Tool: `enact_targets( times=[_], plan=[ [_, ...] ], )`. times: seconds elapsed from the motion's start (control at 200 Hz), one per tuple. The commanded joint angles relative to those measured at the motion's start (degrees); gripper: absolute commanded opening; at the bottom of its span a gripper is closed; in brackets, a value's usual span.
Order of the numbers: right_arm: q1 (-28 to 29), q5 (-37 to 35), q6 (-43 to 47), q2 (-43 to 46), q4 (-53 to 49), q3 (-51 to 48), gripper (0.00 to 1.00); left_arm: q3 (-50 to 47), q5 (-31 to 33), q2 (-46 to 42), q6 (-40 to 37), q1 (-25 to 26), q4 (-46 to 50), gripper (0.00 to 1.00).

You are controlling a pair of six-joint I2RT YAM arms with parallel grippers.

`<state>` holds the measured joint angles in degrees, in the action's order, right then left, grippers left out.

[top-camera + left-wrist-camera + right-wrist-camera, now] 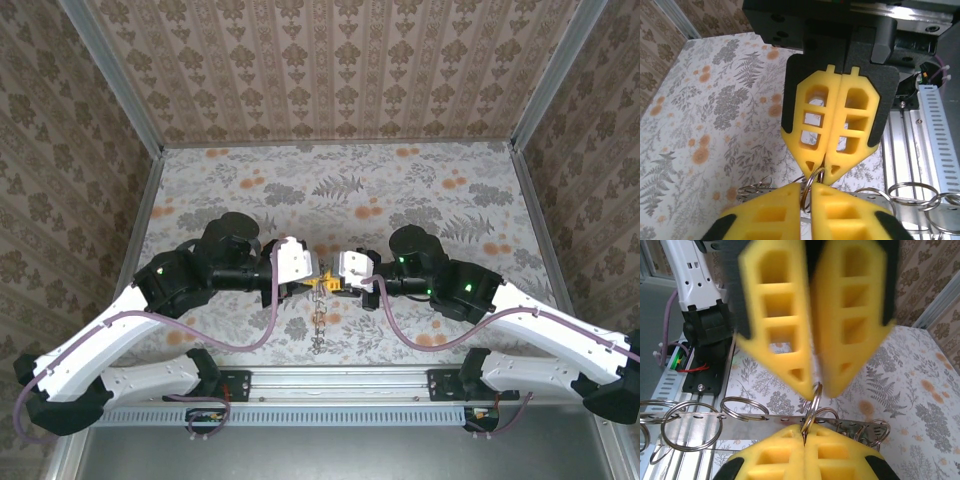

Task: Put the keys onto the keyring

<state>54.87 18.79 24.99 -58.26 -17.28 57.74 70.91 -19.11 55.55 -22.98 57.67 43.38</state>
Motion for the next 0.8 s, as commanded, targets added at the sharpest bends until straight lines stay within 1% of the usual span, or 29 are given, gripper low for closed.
enact_targets(
  times=[0.0,0.095,0.15,0.255,0.32,0.445,0.605,0.795],
  plan=[
    [-0.4,0.9,0.4,0.0,0.6,2.5,0.00,0.0,-2.1,0.1,-1.0,0.3,-0.4,0.00],
    [-0.4,0.9,0.3,0.6,1.6,2.1,0.00,-0.3,-3.4,-0.3,-1.3,0.3,-0.5,0.00],
    [-0.4,1.2,0.1,1.4,2.6,1.3,0.00,-1.7,-4.3,-2.0,-0.6,0.2,-3.1,0.00],
    [-0.4,1.4,-0.1,2.7,4.7,-0.4,0.10,-7.0,-9.5,-6.6,3.6,-1.6,-13.1,0.00],
    [-0.3,1.3,-0.2,3.2,5.6,-1.1,0.13,-10.6,-12.4,-9.1,7.1,-3.1,-19.7,0.00],
    [-0.4,1.7,-0.6,3.4,6.3,-1.4,0.17,-15.8,-14.2,-12.0,11.7,-4.6,-28.7,0.00],
    [-0.4,1.9,-0.9,3.4,6.5,-1.4,0.18,-18.9,-14.5,-14.2,14.4,-5.1,-34.3,0.00],
    [-0.4,1.9,-1.3,3.5,6.8,-1.8,0.16,-21.0,-15.7,-15.9,16.7,-6.5,-38.9,0.00]
  ],
)
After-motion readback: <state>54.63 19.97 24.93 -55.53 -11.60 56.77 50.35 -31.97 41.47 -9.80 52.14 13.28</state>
